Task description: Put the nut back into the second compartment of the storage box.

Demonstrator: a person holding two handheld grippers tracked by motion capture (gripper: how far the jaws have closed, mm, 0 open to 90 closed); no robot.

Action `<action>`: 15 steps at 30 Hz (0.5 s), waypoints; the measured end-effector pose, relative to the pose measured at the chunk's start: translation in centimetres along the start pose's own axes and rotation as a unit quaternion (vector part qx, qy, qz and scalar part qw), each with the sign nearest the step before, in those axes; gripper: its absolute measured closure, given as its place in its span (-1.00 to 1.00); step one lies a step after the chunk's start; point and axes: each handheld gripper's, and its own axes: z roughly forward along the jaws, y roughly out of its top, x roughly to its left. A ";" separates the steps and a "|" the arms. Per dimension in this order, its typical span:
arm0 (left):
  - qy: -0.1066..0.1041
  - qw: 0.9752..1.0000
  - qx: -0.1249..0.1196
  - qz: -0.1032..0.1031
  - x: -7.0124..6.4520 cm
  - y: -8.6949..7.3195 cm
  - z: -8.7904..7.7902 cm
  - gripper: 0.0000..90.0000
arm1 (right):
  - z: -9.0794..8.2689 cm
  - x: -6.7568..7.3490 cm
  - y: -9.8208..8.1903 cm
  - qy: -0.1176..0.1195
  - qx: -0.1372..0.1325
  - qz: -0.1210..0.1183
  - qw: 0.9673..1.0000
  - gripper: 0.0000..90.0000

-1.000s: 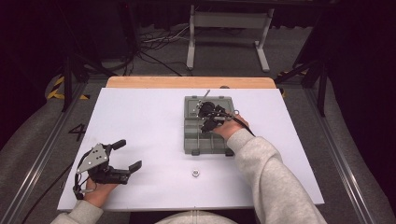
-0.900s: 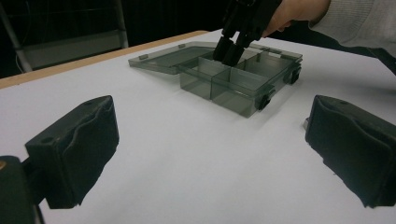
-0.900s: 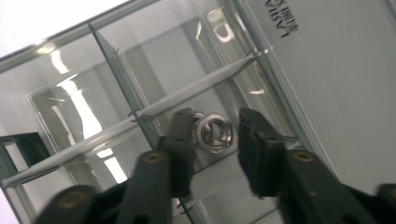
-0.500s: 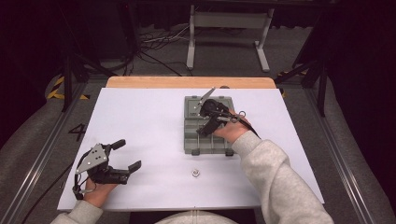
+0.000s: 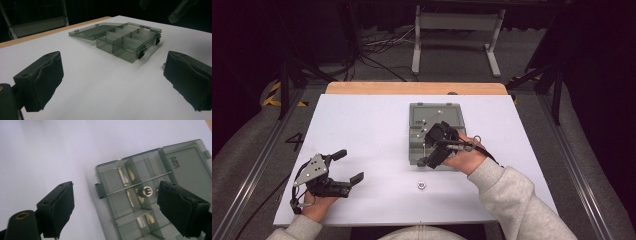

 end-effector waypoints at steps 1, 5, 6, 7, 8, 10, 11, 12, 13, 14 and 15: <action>0.000 1.000 0.001 0.000 0.0 0.0 0.0 -0.92 | 0.1 0.4 0.0 0.003 -0.001 -0.005 1.000 -0.68; 0.001 1.000 -0.001 -0.002 0.0 0.0 0.0 -0.92 | 0.1 2.0 -0.2 0.015 0.001 -0.015 1.000 -0.68; 0.001 1.000 -0.001 -0.002 0.0 0.0 -0.1 -0.92 | 0.2 2.3 -0.3 0.016 0.000 -0.017 1.000 -0.68; 0.001 1.000 -0.002 -0.002 0.0 0.0 -0.1 -0.92 | 0.2 2.5 -0.4 0.019 -0.002 -0.023 1.000 -0.68; 0.001 1.000 -0.002 -0.002 0.0 0.0 -0.1 -0.92 | 0.3 3.0 -0.5 0.023 -0.002 -0.021 1.000 -0.68; 0.001 1.000 -0.002 -0.002 0.0 0.0 0.0 -0.92 | 0.6 3.5 -0.6 0.026 0.002 -0.025 0.999 -0.68; 0.001 1.000 -0.002 -0.002 0.0 0.0 0.0 -0.92 | 0.7 3.7 -0.7 0.026 0.003 -0.023 0.999 -0.68; 0.001 1.000 -0.002 -0.002 0.0 0.0 -0.1 -0.92 | 0.9 3.9 -0.8 0.030 0.005 -0.028 0.999 -0.67; 0.001 1.000 -0.002 -0.002 0.0 0.0 -0.1 -0.92 | 0.9 3.9 -0.8 0.030 0.005 -0.028 0.999 -0.67; 0.001 1.000 -0.002 -0.002 0.0 0.0 -0.1 -0.92 | 1.1 4.1 -0.9 0.029 0.006 -0.026 0.999 -0.67; 0.001 1.000 -0.002 -0.002 0.0 0.0 -0.1 -0.92 | 1.6 4.6 -1.0 0.030 0.012 -0.031 0.999 -0.67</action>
